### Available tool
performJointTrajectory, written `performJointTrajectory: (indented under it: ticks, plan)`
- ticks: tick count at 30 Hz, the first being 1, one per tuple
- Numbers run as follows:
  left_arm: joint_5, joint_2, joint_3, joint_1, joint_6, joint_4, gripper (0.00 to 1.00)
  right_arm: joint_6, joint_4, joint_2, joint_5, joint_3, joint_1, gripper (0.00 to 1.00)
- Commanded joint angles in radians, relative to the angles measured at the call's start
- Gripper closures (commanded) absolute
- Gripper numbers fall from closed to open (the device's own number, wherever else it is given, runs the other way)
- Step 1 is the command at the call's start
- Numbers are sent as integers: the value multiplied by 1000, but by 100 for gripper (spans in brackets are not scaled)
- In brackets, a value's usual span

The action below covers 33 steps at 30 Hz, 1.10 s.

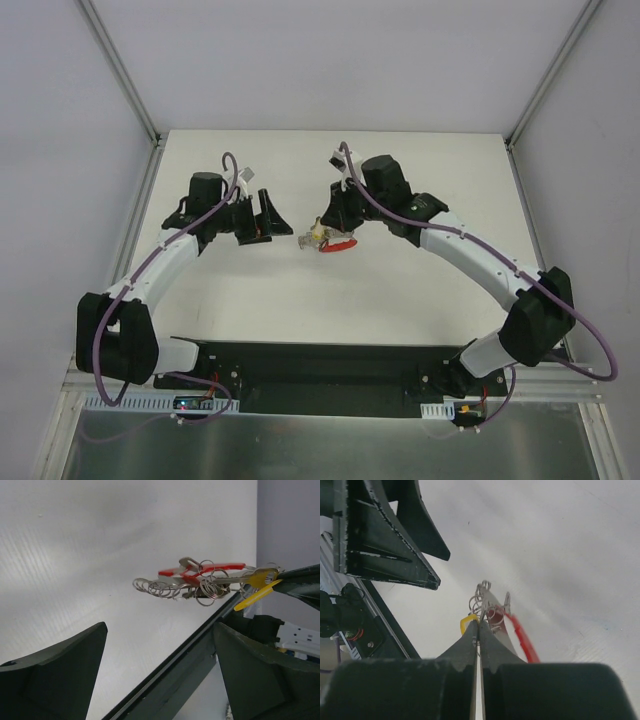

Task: Remove the keys from the keyring
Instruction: Pick up the keyring from the center of the board, then adjust the keyring.

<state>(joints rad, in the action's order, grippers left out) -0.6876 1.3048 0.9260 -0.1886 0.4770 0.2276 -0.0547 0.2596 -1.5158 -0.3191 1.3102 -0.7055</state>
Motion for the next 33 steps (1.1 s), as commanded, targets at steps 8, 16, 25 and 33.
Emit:
performJointTrajectory:
  ticks: [8, 16, 25, 33]
  plan:
    - [-159, -272, -228, 8, -174, -416, 16, 10, 46, 114, -41, 89, 4, 99]
    - [-168, -443, -240, -121, -592, -398, 10, 33, 79, 147, -152, 121, 1, 99]
    - [-86, -368, -228, -242, -684, -386, 9, 78, 66, 230, -230, 116, -14, 99]
    - [-113, -329, -249, -331, -670, -528, 28, 157, -28, 289, -276, 69, -20, 99]
